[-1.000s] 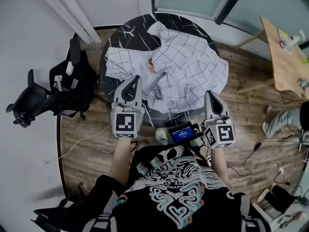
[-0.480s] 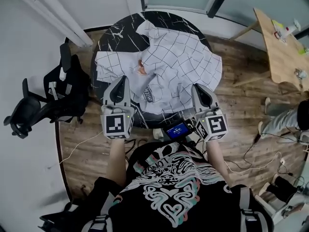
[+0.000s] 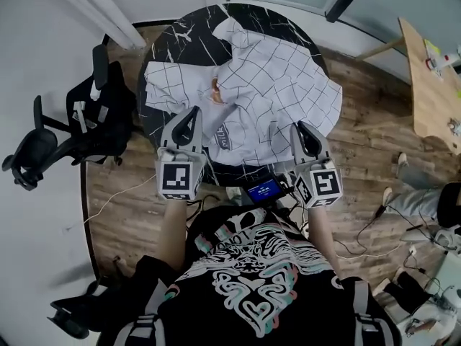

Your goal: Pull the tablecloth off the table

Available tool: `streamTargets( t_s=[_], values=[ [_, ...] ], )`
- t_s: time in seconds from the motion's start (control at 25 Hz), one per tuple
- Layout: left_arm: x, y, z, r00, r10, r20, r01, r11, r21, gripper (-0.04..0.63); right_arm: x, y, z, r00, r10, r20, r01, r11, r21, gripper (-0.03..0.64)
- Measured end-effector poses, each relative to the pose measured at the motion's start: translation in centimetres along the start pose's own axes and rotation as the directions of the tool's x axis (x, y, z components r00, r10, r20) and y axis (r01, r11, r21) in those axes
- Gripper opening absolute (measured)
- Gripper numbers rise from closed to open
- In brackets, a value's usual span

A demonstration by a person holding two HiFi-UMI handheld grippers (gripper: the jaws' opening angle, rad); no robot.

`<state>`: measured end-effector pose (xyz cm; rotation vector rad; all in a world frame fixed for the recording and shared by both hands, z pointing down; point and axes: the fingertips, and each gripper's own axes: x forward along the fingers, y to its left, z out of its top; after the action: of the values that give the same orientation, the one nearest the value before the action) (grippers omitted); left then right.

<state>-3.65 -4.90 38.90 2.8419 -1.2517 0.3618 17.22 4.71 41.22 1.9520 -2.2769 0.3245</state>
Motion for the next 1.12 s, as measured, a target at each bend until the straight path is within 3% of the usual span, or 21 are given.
streamTargets(
  t_s=[0.32, 0.44, 1.12],
  values=[
    [1.4, -0.8, -2.5, 0.998, -0.017, -0.064, 0.016, 1.0, -0.014, 0.018, 2.4, -0.5, -2.4, 0.997, 0.037, -0.065, -0.036, 0.999, 0.014, 0.043],
    [1.7, -1.0, -3.1, 0.997, -0.033, -0.072, 0.029, 0.998, -0.05, 0.02, 3.1, -0.3, -2.9, 0.994, 0.052, -0.091, -0.055, 0.998, -0.031, 0.043],
    [5.1, -3.8, -7.8, 0.966, -0.158, -0.202, 0.132, 0.982, -0.136, 0.168, 6.1, -0.7, -5.6, 0.978, 0.093, -0.186, -0.1, 0.995, -0.025, 0.068]
  ],
)
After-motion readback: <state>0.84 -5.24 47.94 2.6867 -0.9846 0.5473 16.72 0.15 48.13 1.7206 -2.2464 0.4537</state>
